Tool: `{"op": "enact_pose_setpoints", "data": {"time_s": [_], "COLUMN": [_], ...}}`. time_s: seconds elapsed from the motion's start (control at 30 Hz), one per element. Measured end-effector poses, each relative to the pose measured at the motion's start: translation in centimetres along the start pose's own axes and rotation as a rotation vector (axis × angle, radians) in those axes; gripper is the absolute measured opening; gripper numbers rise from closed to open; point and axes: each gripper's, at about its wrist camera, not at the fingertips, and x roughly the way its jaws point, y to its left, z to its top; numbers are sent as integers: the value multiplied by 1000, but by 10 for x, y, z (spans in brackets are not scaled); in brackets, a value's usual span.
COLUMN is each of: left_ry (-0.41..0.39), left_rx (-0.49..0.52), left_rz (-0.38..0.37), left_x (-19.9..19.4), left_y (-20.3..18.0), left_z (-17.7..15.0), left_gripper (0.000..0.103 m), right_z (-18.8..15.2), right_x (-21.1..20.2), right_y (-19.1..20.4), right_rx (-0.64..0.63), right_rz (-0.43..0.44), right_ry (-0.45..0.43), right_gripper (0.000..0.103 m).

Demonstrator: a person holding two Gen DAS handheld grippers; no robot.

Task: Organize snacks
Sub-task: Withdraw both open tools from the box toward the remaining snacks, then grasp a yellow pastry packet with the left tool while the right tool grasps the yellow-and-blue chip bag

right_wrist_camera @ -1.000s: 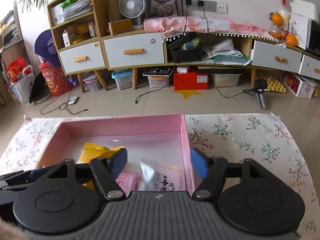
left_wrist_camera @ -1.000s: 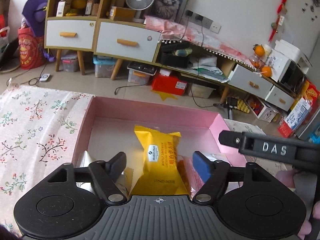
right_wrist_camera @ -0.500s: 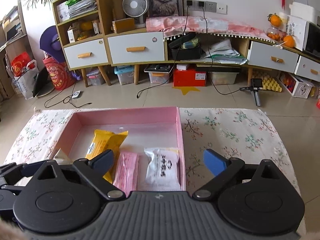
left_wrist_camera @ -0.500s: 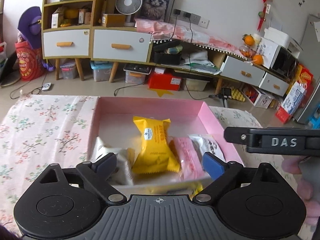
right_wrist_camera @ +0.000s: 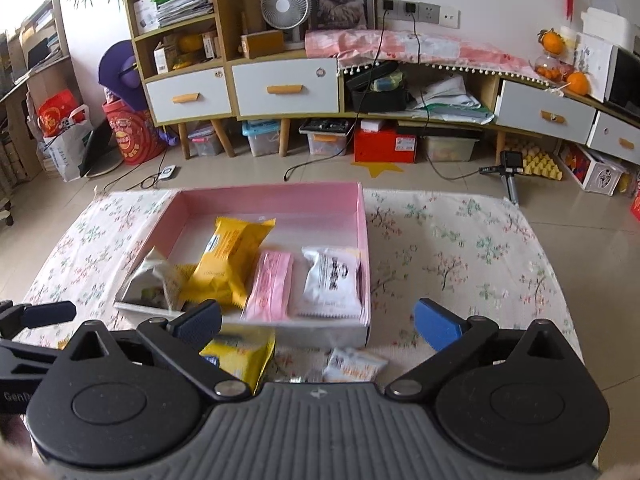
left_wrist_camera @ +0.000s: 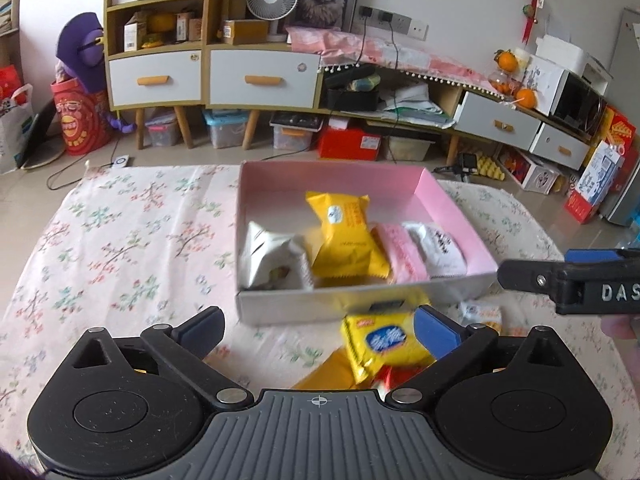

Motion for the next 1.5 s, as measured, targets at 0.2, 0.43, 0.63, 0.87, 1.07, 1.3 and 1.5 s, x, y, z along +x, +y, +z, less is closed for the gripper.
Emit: {"op": "enact_pose_setpoints", "data": {"time_s": [0.2,0.43,0.63,0.87,1.07,1.3,1.5], "left_ry": [40,89,158,192,225,216,209], "left_rx": [93,40,-118,-318,-414,-404,-362], "left_rz": [17,57,115,77,55,82,98], "left_x": [1,3,12,18,29,33,33], "left_y": [12,39,71,92,97,97,96], "left_z": [-19,-27,-32,-33,-37,-35,-34], "left_gripper": [102,102,102,100,90,75,56], "right_z": [-31,-41,-47,-34,-25,-19,-17], "right_x": [8,8,14,17,33,54,64], "right_y": [4,9,13,23,28,44,62], "right_rx": [-73,-157,-161,-112,12,66,30], "right_rz": [27,37,60,117,175,171,186], "right_ry": [109,143,168,164,182,191,216], "right_gripper": [103,103,103,103,102,96,88]}}
